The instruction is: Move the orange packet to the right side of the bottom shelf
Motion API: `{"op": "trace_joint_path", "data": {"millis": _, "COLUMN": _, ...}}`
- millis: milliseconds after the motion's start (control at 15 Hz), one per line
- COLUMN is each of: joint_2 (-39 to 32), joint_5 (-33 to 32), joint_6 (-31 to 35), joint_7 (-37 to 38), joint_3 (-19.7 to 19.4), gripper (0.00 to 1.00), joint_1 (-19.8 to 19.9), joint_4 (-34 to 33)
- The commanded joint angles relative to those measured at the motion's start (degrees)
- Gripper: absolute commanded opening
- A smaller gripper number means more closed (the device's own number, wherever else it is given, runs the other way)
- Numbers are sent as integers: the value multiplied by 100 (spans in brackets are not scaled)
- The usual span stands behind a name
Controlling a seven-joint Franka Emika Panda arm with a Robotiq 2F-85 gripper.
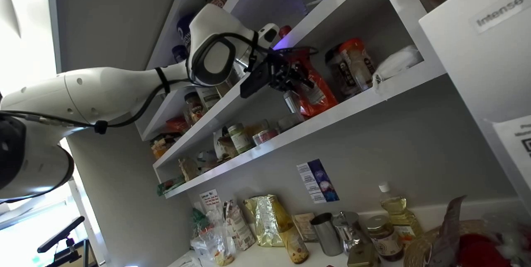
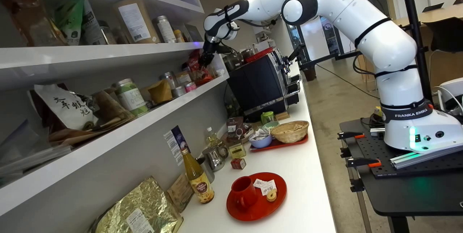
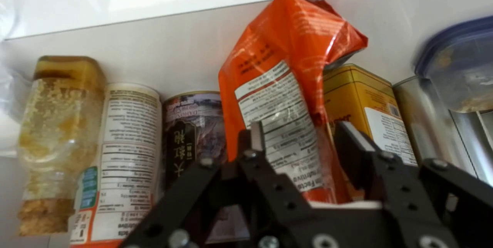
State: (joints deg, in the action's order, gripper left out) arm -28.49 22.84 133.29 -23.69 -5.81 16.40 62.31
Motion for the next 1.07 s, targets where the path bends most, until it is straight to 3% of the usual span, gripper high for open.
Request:
{"op": "trace_joint_path", "data": {"millis": 0, "joint_2": 293, "joint_5": -162, "joint_6": -62, "joint_7": -110, "joint_3": -114, "gripper": 83, "joint_1": 10, "joint_4": 269}}
{"op": "trace_joint_path", "data": {"millis": 200, "joint_2": 860, "joint_5": -146, "joint_6": -233, "joint_7": -283, "joint_3": -192, "gripper": 100, "joint_1": 81, "joint_4": 977}}
{"op": "trace_joint_path", "data": {"millis": 533, "joint_2": 2236, "joint_5": 668, "joint_6": -1460, "joint_7": -1527, "joint_3": -13, "gripper": 100, "joint_1": 474, "joint_4": 2440}}
{"op": "trace_joint_path", "data": {"millis": 733, "joint_2": 3070, "joint_5": 766, "joint_6": -2385, "joint_7": -2018, "joint_3": -147, "gripper": 100, "joint_1": 559, "joint_4": 3263}}
{"op": "trace_joint_path", "data": {"millis": 933, "joint_2": 3898, "joint_5": 662, "joint_6": -2570, "joint_7": -2080, "joint_3": -525, "gripper": 100, "joint_1": 302, "joint_4": 4114}}
{"op": "trace_joint_path", "data": {"millis": 1000, "joint_2": 3191, "joint_5": 625, "joint_6": -2588, "joint_7": -1901, "joint_3": -603, "gripper": 100, "joint_1": 201, "joint_4": 3278}}
